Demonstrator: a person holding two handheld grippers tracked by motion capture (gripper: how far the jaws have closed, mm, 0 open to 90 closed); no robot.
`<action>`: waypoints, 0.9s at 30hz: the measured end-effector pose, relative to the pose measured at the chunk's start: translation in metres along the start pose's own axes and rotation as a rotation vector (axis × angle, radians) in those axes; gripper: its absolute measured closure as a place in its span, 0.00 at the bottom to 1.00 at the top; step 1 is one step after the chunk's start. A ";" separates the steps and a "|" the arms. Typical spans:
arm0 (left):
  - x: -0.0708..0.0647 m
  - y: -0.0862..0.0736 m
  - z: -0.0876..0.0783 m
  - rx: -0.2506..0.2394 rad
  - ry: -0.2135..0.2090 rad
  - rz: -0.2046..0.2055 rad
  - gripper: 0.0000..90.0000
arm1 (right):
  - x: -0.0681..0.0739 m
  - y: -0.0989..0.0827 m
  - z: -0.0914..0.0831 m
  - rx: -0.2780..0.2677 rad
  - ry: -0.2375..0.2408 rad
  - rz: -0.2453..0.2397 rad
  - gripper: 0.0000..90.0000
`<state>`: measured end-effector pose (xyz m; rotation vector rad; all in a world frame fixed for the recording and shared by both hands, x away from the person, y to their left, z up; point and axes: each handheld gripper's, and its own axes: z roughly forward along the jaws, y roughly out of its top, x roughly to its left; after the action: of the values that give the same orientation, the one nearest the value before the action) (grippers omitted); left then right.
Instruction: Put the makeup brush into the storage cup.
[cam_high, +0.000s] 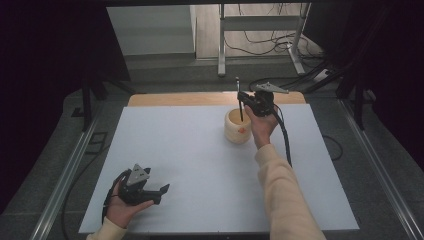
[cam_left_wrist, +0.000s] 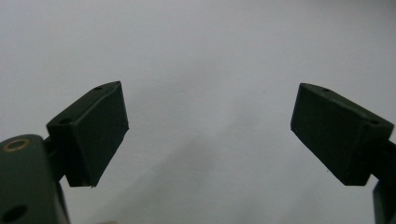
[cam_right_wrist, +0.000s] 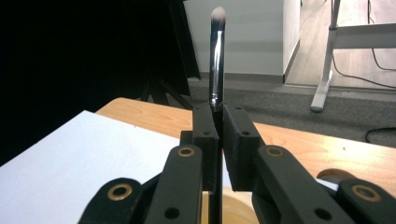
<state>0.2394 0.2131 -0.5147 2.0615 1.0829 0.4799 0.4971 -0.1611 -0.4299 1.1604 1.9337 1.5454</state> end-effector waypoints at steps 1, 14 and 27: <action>0.000 0.000 0.000 0.000 0.000 0.000 0.13 | 0.000 -0.002 0.001 0.003 0.001 0.000 0.93; -0.001 0.000 0.000 0.000 -0.001 0.001 0.13 | -0.002 -0.015 -0.002 0.014 -0.004 -0.006 0.93; -0.001 0.000 0.000 0.002 -0.001 0.004 0.13 | 0.009 -0.010 -0.011 0.075 -0.048 -0.071 0.15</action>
<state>0.2389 0.2122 -0.5144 2.0654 1.0796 0.4800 0.4803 -0.1612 -0.4341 1.1356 1.9946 1.4068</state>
